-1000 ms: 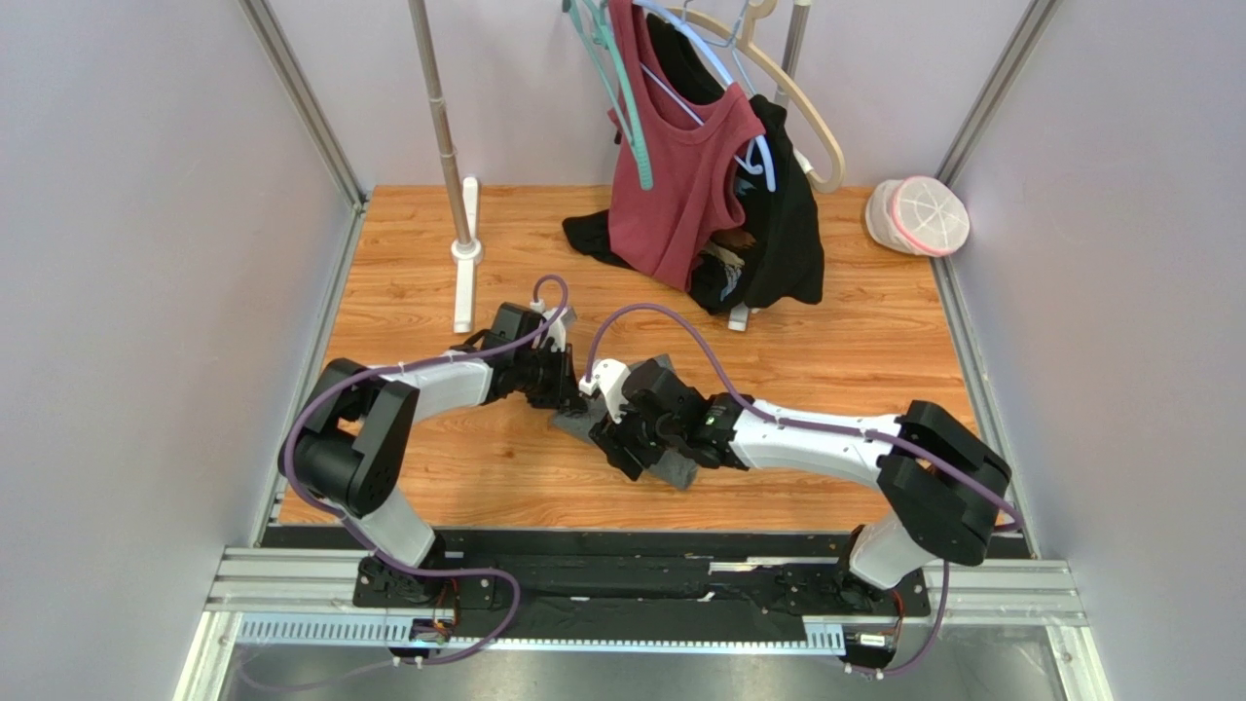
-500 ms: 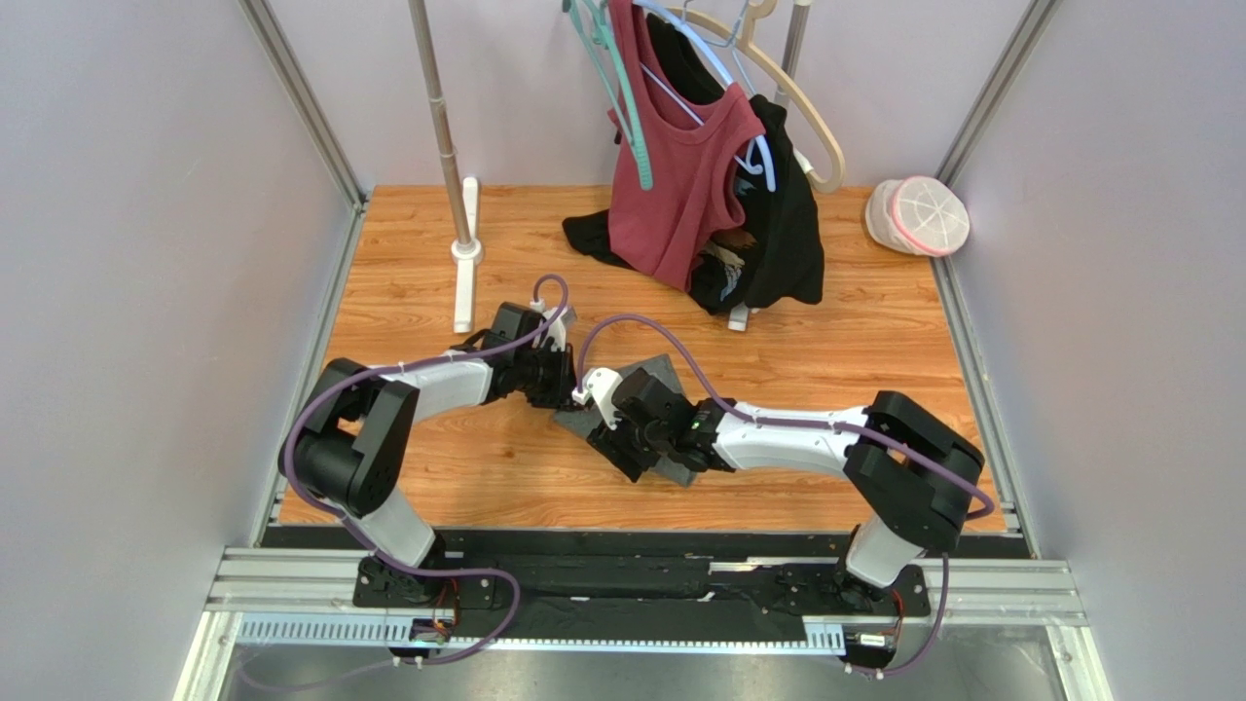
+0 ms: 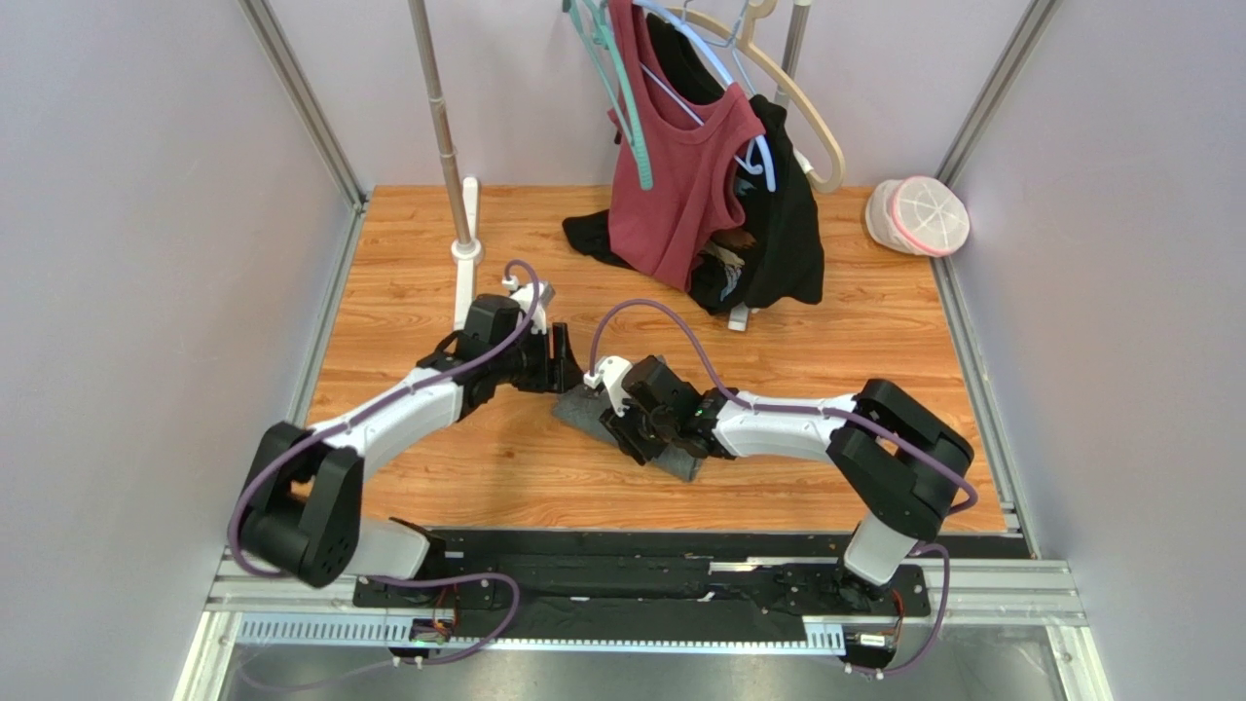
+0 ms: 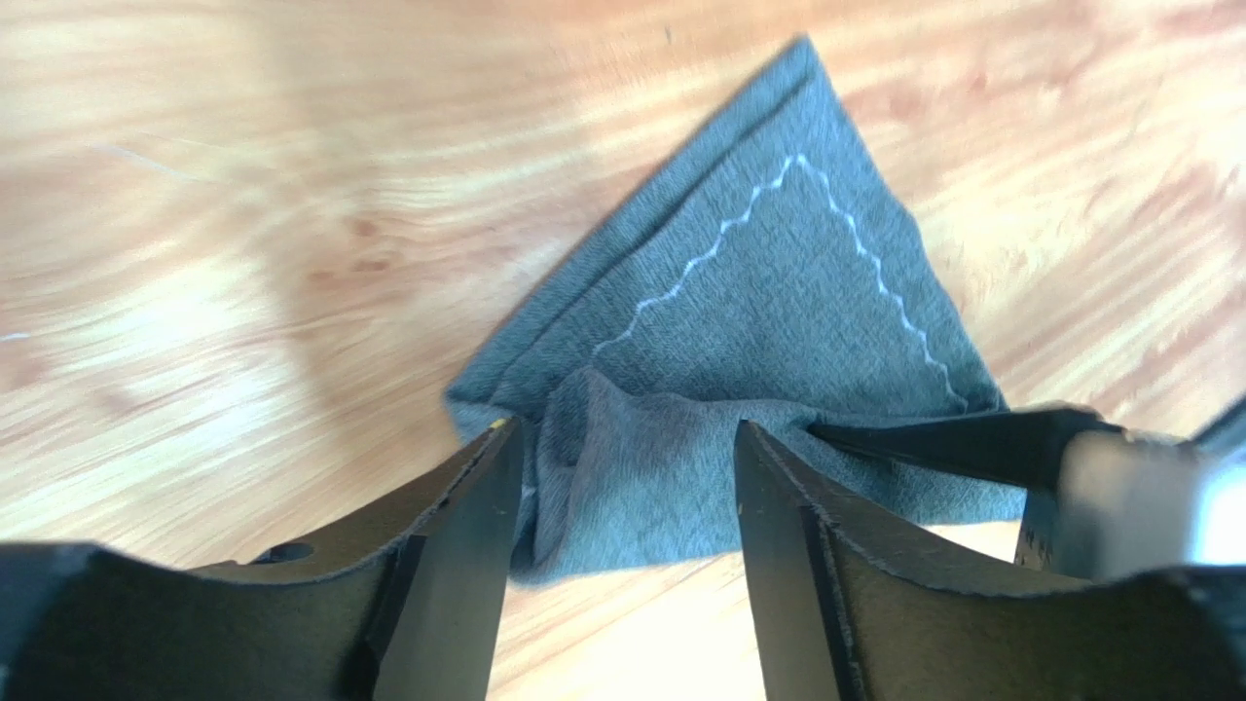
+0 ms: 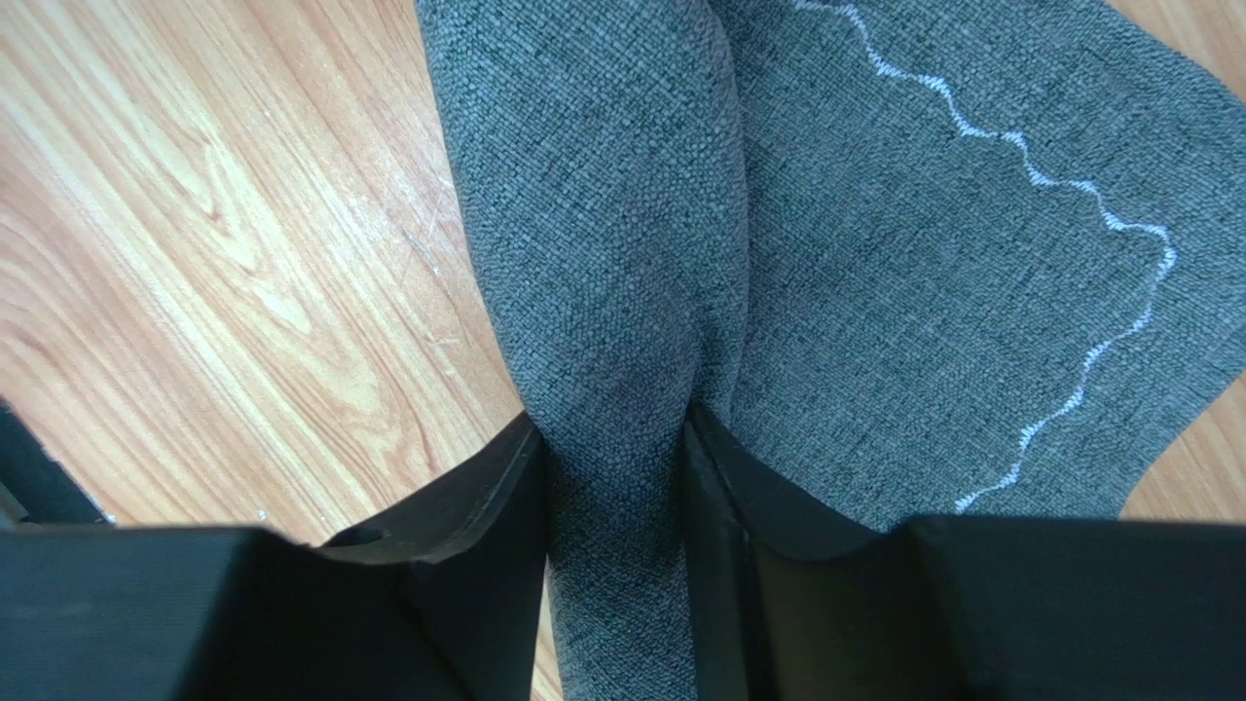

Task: Fold the napkin, place the utensils inside, and roll it up
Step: Roll the napkin with the utensil

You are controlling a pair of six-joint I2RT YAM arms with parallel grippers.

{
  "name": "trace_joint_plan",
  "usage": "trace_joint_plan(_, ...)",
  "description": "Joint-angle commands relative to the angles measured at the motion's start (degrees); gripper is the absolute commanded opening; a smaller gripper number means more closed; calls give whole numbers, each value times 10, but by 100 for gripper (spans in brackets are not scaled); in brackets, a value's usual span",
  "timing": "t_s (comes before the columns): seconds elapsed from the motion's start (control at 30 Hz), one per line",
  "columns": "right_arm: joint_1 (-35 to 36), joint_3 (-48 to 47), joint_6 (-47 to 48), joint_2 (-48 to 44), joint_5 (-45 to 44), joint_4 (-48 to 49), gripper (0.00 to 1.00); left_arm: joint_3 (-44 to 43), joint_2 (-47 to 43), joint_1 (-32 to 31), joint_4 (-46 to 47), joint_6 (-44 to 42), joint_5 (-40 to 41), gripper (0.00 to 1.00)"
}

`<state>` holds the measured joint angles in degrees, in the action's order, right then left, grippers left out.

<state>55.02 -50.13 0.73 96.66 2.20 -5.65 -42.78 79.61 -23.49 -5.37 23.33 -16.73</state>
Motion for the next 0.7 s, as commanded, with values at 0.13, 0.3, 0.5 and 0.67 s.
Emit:
trace_joint_plan(0.13, -41, 2, -40, 26, 187, -18, 34, 70, -105, 2, 35, -1, 51, 65)
trace_joint_plan(0.3, -69, -14, -57, 43, 275, -18, 34, 104, -123, 3, 50, 1, 39, 65)
trace_joint_plan(0.5, -104, -35, -86, 79, 359, -21, 34, 132, -137, 3, 70, 11, 34, 65)
trace_joint_plan(0.67, -127, -49, -100, 99, 393, -25, 34, 144, -139, 3, 83, 13, 28, 65)
